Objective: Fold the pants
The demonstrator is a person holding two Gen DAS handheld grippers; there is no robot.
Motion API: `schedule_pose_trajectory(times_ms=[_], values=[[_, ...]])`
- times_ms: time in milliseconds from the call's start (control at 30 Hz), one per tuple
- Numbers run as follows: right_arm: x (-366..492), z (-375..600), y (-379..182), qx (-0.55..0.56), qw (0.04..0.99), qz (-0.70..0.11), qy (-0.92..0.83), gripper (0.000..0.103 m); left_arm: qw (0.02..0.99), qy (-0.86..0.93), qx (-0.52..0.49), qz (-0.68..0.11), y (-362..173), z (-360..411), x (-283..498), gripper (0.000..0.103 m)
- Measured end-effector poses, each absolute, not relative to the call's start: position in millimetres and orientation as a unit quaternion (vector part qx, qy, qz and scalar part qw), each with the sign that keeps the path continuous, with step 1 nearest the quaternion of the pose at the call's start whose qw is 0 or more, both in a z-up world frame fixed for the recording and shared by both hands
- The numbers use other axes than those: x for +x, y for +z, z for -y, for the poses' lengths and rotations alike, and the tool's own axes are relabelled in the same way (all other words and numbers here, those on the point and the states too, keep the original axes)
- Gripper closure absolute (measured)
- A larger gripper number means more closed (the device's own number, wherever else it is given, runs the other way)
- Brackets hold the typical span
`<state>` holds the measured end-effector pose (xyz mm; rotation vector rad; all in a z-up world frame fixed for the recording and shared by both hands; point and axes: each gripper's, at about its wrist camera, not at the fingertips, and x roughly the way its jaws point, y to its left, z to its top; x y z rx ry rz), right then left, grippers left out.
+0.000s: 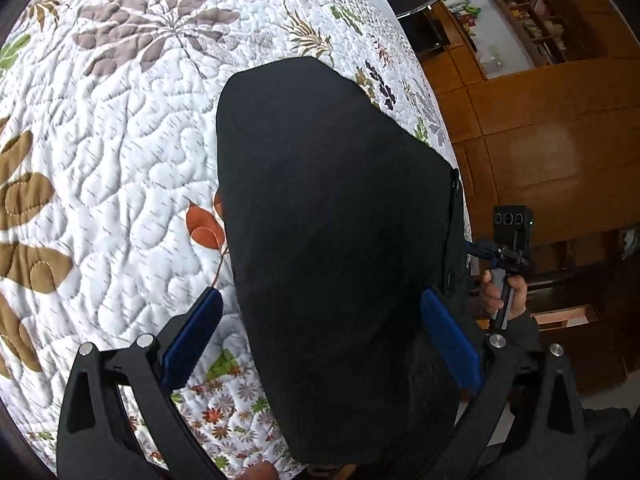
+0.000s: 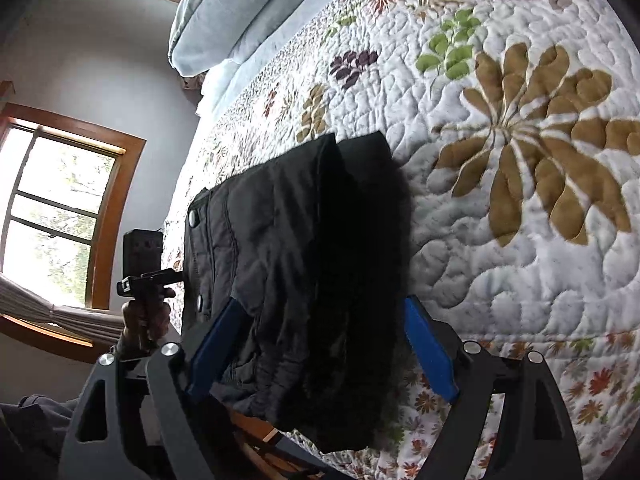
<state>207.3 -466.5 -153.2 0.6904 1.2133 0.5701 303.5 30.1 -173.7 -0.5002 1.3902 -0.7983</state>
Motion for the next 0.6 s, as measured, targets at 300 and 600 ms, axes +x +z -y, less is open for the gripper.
schedule_pose_trajectory(times_ms=[300, 600], values=[[209, 455, -169, 0.329, 0.705, -0.566, 0.273, 0.017, 0.635, -0.375, -0.247, -0.629, -191, -30, 300, 0.004], [212, 454, -179, 0.343, 0.694, -0.569, 0.278, 0.013, 0.624, -0.375, -0.252, -0.638, -201, -24, 298, 0.004]])
